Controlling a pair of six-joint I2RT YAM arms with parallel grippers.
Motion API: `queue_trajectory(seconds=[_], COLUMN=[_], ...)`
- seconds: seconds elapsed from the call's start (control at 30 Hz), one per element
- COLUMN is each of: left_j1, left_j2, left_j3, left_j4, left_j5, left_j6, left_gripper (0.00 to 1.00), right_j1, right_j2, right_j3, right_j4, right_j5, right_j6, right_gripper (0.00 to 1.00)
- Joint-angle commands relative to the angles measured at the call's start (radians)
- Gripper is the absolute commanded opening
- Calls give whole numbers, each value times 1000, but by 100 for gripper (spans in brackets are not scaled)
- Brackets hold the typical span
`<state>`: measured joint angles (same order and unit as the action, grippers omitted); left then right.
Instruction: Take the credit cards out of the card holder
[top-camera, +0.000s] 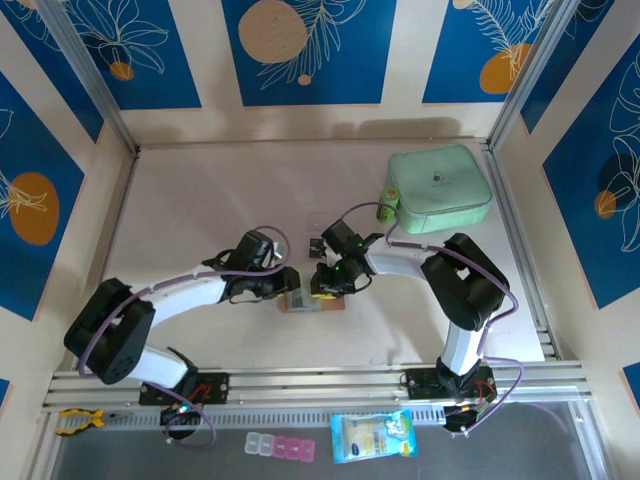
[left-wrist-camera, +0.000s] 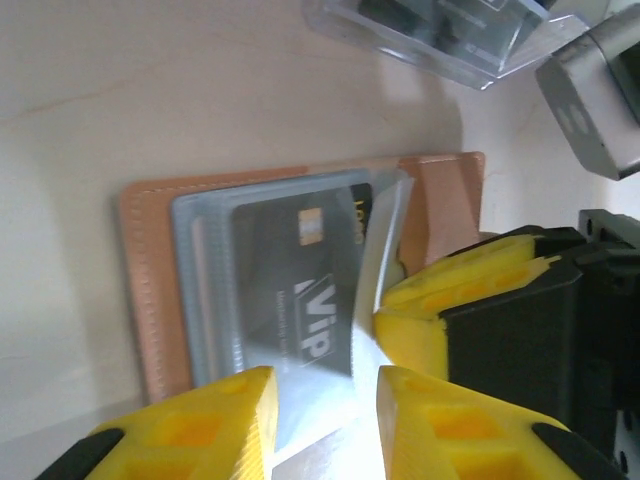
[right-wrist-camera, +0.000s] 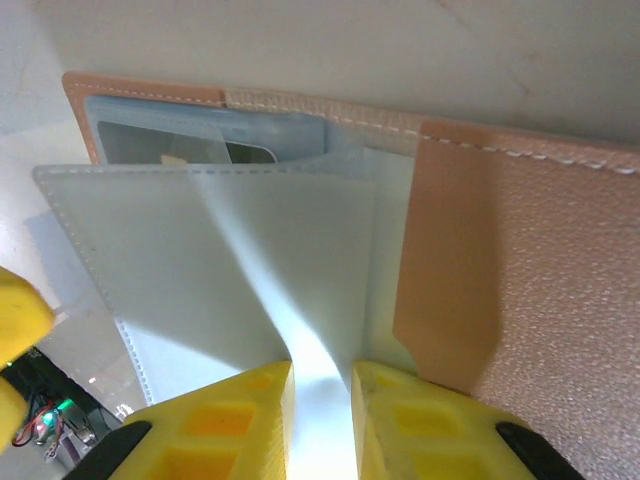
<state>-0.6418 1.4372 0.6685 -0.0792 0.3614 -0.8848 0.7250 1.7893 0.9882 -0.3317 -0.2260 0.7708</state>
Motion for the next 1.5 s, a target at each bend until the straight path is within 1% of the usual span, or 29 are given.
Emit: queue_trajectory(seconds=[0.0,0.2,0.5,0.67,0.8,0.93,1.27,1.47], left_j1=[-26,-44,-68,-94,-111,-119,-121,-114], left_j2=[48,98,118,173,219,260,260,212], left_j3=[35,67,131,169,202,220,211,184], left_j4=[69,76,58,93,109,138,176,128], left_j5=[37,34,36,56,67,84,78,51], left_j6=[-46,-59,-64,-81,-84,-93,-102,-63], left_gripper=[34,34,34,34,36,37,40,38], right_j1=[-7,-12,-48,-81,-113,-123,-116,-87], right_j2=[-31,-59,-198,-299,-350,-386,-391,-346], right_j3=[-26,-46,-72,-93,-104,-118,-110,-84], right_j4=[21,28,-57,-109,-145,-154,-170,-145], right_j5=[-38,-41,12,41,56,59,48,38], right_j6=[9,16,-8,-22,-30,-29,-24,-11], right_gripper=[22,22,23,23,24,24,26,25])
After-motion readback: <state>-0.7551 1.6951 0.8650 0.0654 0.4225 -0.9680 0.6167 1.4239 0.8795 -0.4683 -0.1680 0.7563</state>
